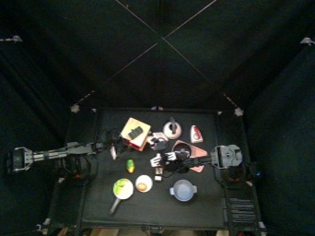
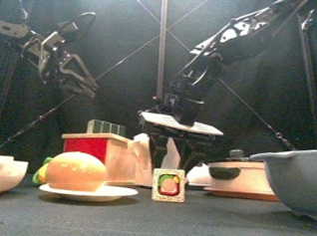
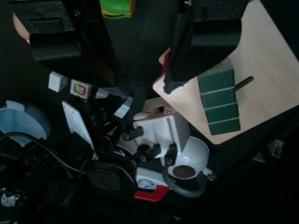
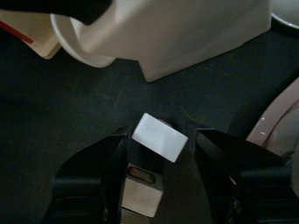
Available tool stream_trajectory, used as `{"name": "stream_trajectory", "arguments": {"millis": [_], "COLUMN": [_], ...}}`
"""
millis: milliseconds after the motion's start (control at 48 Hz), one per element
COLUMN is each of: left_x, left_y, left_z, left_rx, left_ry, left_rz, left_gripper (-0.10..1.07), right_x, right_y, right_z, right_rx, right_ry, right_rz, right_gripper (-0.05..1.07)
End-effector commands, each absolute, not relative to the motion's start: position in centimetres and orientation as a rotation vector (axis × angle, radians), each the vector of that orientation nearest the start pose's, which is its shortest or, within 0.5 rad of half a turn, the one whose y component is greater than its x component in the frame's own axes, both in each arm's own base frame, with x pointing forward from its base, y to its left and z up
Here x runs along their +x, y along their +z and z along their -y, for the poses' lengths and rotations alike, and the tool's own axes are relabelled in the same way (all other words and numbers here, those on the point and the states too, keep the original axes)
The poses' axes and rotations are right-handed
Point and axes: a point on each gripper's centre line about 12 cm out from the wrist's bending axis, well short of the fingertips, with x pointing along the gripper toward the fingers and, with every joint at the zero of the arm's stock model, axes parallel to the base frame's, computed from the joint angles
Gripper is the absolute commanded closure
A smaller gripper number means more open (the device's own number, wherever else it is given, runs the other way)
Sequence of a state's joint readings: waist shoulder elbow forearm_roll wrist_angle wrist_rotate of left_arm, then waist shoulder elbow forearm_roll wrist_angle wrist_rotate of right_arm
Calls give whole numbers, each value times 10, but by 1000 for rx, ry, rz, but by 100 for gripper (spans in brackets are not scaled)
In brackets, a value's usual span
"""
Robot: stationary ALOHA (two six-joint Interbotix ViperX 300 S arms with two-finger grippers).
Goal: Grab white sushi piece from table
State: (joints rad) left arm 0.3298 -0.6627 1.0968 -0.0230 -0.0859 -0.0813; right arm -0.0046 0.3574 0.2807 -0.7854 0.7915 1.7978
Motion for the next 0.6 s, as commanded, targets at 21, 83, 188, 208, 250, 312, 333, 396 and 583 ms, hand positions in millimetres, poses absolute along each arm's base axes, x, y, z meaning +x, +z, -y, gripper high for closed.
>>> {"name": "stream_trajectory", "arguments": {"millis": [21, 83, 188, 208, 250, 312, 333, 396, 583], "left_x": [234, 234, 234, 234, 234, 234, 234, 234, 234], "left_y": [239, 239, 239, 239, 239, 239, 239, 239, 238], "left_z": [-81, -81, -81, -81, -81, -81, -81, -81, -81], "left_rx": [-158, -160, -160, -160, -160, -160, -160, -160, -161], "left_ry": [349, 350, 350, 348, 348, 348, 350, 348, 350], "left_rz": [-309, -310, -310, -311, -312, -311, -312, -311, -313], "left_gripper": [19, 19, 19, 19, 19, 19, 19, 19, 19], "right_x": [438, 438, 437, 437, 436, 434, 433, 431, 425], "right_y": [130, 134, 140, 141, 144, 149, 152, 156, 174], "right_z": [61, 61, 60, 59, 58, 55, 54, 53, 48], "right_rx": [705, 706, 710, 708, 709, 707, 708, 708, 699], "right_ry": [-1065, -1060, -1050, -1048, -1044, -1033, -1029, -1024, -996], "right_rz": [-735, -728, -717, -716, -711, -704, -700, -694, -666], "right_gripper": [21, 21, 21, 21, 21, 21, 21, 21, 21]}}
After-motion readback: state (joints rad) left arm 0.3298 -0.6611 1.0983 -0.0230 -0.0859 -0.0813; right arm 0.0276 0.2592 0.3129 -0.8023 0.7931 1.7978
